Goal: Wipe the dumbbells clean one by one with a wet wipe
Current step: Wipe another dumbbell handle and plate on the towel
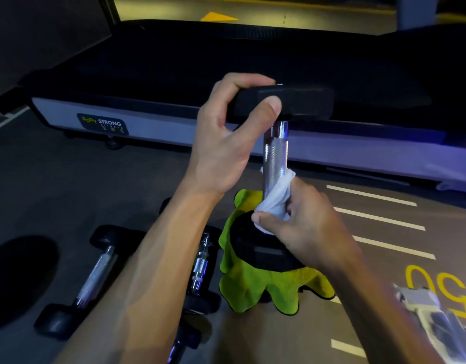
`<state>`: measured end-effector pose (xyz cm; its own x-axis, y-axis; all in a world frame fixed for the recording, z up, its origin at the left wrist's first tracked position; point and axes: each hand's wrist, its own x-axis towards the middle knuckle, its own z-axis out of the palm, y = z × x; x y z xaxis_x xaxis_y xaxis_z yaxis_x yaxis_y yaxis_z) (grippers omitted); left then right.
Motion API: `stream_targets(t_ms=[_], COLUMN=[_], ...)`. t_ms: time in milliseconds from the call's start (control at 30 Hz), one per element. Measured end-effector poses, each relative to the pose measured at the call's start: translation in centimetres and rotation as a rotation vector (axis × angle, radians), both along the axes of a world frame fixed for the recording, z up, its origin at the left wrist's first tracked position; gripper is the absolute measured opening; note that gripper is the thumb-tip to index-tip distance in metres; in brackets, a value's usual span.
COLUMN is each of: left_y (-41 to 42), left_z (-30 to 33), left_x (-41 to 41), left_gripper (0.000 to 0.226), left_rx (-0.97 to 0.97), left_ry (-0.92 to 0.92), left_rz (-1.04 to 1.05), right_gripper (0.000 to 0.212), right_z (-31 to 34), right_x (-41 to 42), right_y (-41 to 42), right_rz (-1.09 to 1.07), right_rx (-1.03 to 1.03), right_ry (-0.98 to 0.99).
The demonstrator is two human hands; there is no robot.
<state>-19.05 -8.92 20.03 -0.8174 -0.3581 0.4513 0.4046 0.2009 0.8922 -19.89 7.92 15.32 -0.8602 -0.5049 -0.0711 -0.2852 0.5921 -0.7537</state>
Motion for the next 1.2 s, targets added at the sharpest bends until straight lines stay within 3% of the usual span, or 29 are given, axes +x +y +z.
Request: stream_targets(t_ms=[200,300,400,467,667,800,933,1000,1100,1200], left_y=[1.4,2.1,2.4,2.5,2.1,2.3,2.6,2.7,2.6,2.5], left_z=[0.5,0.7,1.1,1.2,0.9,1.1,1.0,0.9,0.9,0.9], left_x=[0.6,0.7,0.3,0.2,-0.1,-0.4,-0.2,-0.2,-0.1,-0.3], left_gripper=[0.023,0.023,0.024,0.025,0.026,0.024,0.023,0.023,0.023,0.024], left_rx=[-0.088,-0.162,-0.196,-0.217,-0.189,-0.173,-0.188,-0.206,-0.221,-0.227], left_ry=[0.025,0.017,0.011,0.016,0.009,0.008,0.016,0.028,0.032,0.029], left_rz=[0.084,0.142,0.108,0.089,0.088,0.104,0.097,0.101,0.110,0.110], right_gripper=[0.029,0.029,0.034,0.025,0.021,0.025,0.034,0.029,0.014,0.025], right_z=[0.2,0.2,-0.4,-0.6,-0.4,-1.1,-0.2,0.2,0.3,0.0], right_x=[0.8,-0.1,-2.4,-3.5,-5.4,-3.8,0.0,0.9,0.5,-0.8], right_y=[-1.6,-0.6,1.6,2.7,2.3,1.4,0.6,0.6,0.9,0.5], right_rz=[-0.186,-0.116,0.082,0.236,0.420,0.273,-0.089,-0.134,-0.074,-0.042], right_rx=[0.075,0.038,-0.210,-0.384,-0.431,-0.440,-0.054,0.029,-0.152,-0.369], right_ry=[0.152,0.138,-0.142,-0.380,-0.527,-0.395,0.054,0.142,0.104,-0.019])
